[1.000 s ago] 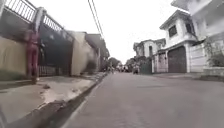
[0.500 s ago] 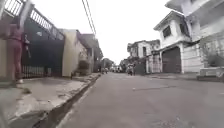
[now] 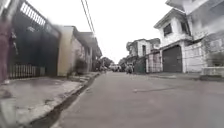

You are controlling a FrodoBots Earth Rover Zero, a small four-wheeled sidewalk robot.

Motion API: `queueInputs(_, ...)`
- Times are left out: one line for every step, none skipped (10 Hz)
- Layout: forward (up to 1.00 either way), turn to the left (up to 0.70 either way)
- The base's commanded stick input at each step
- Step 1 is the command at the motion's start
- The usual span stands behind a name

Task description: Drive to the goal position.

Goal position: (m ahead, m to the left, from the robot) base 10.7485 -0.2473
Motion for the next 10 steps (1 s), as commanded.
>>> queueInputs(0.7,0.0)
queueInputs(0.7,0.0)
queueInputs(0.7,0.0)
queueInputs(0.7,0.0)
queueInputs(0.7,0.0)
queueInputs(0.7,0.0)
queueInputs(0.7,0.0)
queueInputs(0.7,-0.01)
queueInputs(0.7,-0.02)
queueInputs(0.7,-0.02)
